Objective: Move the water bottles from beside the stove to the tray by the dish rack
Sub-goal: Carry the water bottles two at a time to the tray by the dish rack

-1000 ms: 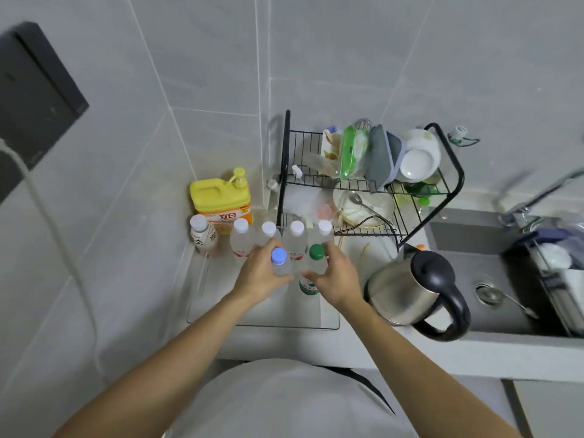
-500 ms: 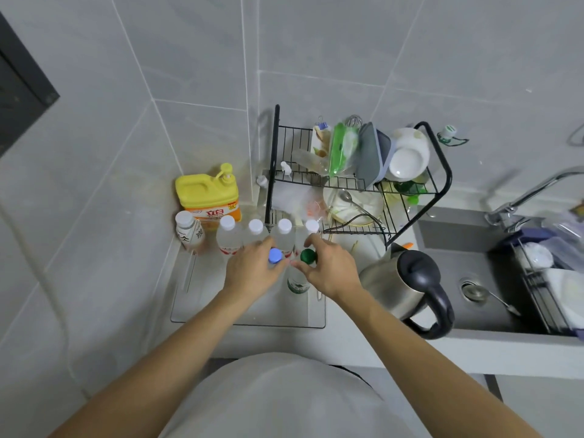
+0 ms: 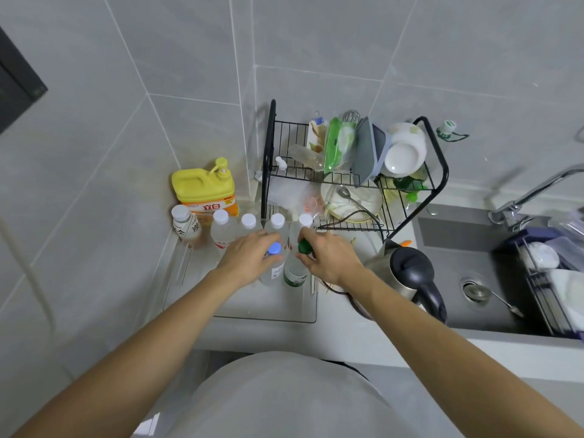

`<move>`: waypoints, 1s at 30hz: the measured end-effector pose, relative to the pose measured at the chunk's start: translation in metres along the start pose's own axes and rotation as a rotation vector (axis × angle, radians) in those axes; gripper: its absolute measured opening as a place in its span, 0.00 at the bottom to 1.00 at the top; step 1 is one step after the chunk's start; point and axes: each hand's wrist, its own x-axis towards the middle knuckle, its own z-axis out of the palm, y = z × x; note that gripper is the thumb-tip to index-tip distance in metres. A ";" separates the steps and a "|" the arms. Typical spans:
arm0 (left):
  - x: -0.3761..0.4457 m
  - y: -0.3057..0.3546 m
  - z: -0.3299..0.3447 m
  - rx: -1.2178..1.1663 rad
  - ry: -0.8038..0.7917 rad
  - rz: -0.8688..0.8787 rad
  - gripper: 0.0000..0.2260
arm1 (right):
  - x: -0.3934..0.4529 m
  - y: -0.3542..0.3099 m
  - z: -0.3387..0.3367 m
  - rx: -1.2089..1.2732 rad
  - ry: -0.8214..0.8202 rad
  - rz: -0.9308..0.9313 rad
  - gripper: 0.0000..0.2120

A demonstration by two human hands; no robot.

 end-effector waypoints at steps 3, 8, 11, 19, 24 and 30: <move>0.001 -0.001 0.000 -0.015 -0.040 0.007 0.07 | -0.002 0.005 0.002 0.025 0.021 -0.052 0.12; 0.003 -0.001 0.003 -0.006 -0.072 -0.012 0.08 | -0.004 0.007 0.008 0.039 0.045 -0.114 0.12; 0.005 0.002 0.003 0.013 -0.085 -0.047 0.10 | -0.003 0.007 0.009 0.053 0.043 -0.115 0.13; 0.010 0.004 0.001 0.049 -0.070 -0.043 0.10 | 0.002 0.002 0.007 0.042 -0.022 -0.080 0.12; 0.011 -0.001 -0.009 0.083 -0.126 0.038 0.10 | 0.005 0.003 0.008 -0.011 -0.021 -0.001 0.15; 0.014 0.001 -0.007 0.100 -0.145 0.058 0.10 | 0.008 -0.001 0.009 -0.002 -0.002 0.059 0.18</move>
